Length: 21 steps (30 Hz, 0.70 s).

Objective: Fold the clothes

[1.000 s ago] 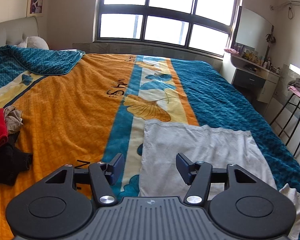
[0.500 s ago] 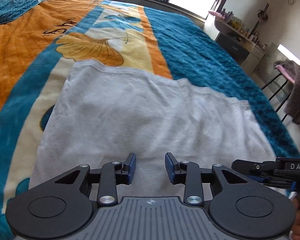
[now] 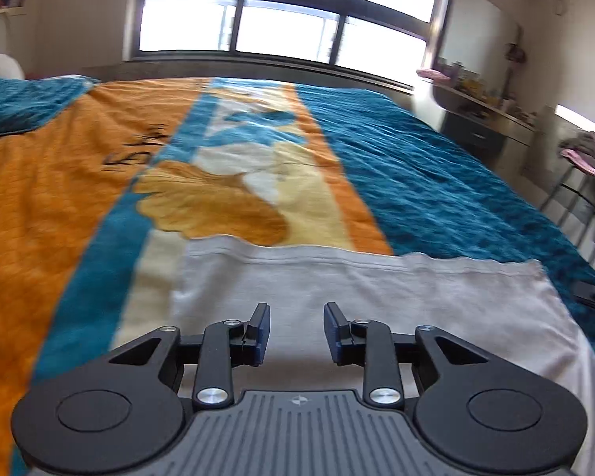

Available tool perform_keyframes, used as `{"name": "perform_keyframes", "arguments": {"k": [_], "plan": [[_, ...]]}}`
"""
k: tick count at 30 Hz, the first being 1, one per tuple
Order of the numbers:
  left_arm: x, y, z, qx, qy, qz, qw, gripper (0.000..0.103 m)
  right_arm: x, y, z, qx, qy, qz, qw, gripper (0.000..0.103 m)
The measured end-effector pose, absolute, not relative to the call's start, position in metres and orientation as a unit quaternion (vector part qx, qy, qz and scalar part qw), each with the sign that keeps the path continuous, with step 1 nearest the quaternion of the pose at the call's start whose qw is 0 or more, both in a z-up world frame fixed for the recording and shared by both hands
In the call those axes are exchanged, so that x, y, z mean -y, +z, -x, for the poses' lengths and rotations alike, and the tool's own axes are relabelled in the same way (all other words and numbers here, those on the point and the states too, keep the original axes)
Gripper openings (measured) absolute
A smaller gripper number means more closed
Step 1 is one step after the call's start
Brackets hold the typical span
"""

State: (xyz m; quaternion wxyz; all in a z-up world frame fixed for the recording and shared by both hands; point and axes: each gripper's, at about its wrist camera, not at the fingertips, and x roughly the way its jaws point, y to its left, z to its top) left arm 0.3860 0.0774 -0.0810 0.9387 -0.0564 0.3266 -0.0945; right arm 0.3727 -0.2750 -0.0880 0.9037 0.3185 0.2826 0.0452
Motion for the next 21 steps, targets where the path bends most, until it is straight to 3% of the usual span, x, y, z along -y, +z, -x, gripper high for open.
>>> {"name": "perform_keyframes", "arguments": {"k": [4,7,12,14,15,16,21], "plan": [[-0.054,-0.105,-0.413,-0.317,-0.050,-0.005,0.947,0.031,0.220,-0.118,-0.424,-0.359,0.182,-0.305,0.863,0.010],[-0.080,-0.119,-0.432,-0.300,0.100,-0.052,0.947,0.030,0.265,-0.119,-0.414,-0.321,0.065,-0.318,0.890,0.001],[-0.154,-0.108,-0.414,-0.299,0.239,0.026,0.924,0.022,0.341,-0.122,-0.397,-0.243,-0.136,-0.329,0.902,0.000],[-0.156,-0.094,-0.397,-0.290,0.222,0.026,0.930,0.022,0.361,-0.114,-0.386,-0.221,-0.173,-0.333,0.900,0.001],[-0.154,-0.085,-0.384,-0.287,0.204,0.030,0.936,0.022,0.362,-0.105,-0.375,-0.217,-0.165,-0.335,0.902,0.012],[-0.151,-0.076,-0.370,-0.284,0.182,0.035,0.941,0.022,0.357,-0.096,-0.364,-0.220,-0.142,-0.332,0.906,0.013],[-0.124,-0.067,-0.319,-0.348,-0.001,0.072,0.935,0.040,0.324,-0.078,-0.312,-0.302,0.062,-0.345,0.886,0.013]]}}
